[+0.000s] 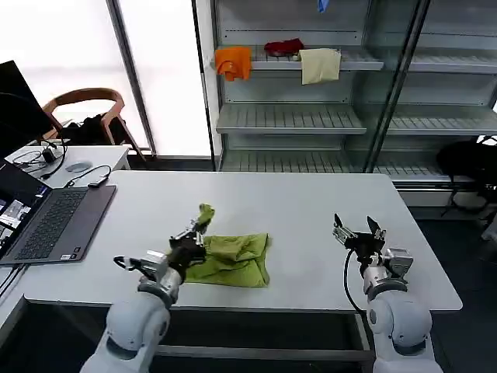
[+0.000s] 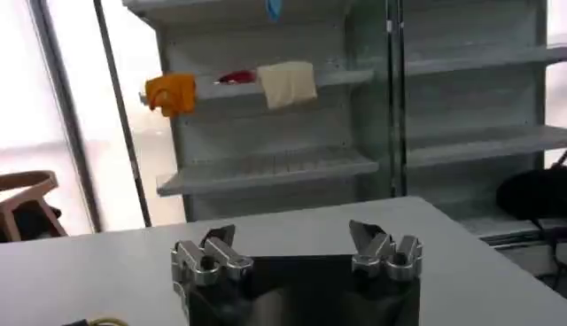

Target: Fold and organize the clothes.

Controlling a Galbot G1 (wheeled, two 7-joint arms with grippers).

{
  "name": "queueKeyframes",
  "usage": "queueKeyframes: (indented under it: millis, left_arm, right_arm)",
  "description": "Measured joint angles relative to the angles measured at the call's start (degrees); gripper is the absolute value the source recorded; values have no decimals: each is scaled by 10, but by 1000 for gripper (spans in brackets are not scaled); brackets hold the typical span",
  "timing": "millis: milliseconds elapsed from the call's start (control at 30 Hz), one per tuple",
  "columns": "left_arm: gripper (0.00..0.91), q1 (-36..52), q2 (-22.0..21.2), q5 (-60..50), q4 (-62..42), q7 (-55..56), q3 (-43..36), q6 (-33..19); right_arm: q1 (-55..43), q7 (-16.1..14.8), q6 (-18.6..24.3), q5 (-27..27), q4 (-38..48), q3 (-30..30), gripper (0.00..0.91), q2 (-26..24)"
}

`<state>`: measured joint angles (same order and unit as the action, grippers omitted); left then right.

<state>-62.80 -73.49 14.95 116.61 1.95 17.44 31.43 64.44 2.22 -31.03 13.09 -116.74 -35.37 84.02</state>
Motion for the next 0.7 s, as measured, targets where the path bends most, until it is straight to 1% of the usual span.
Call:
queueKeyframes:
  millis: [300,700]
  left_arm:
    - [0,17,-18,-1,-34,35,-71,9]
    - [10,47,-44,0,-84,69,-122,14]
  right_arm:
    - [-3,-1,0,-10,9,6,907,2]
    - [-12,-3,0,-19,24,10,907,0]
